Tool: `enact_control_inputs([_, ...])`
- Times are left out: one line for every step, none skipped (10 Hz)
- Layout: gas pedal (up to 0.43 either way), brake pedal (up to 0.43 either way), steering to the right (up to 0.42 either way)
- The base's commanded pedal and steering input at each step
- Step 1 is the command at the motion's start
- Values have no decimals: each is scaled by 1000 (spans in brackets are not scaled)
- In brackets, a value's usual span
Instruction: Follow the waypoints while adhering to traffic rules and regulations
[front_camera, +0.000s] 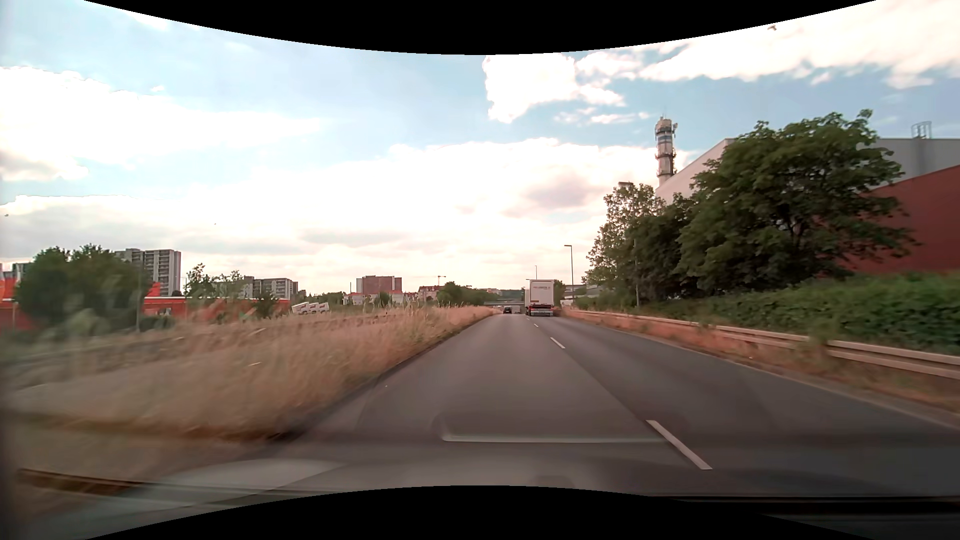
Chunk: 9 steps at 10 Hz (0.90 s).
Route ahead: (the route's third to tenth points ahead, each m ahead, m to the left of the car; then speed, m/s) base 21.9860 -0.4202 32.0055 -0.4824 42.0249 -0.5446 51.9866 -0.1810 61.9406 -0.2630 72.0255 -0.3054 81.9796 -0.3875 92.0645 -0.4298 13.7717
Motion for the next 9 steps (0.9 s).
enact_control_inputs([59, 0, -4])
enact_control_inputs([59, 0, -3])
enact_control_inputs([59, 0, -4])
enact_control_inputs([59, 0, -3])
enact_control_inputs([59, 0, -3])
enact_control_inputs([47, 0, -4])
enact_control_inputs([39, 0, -4])
enact_control_inputs([39, 0, -4])
enact_control_inputs([39, 0, -6])
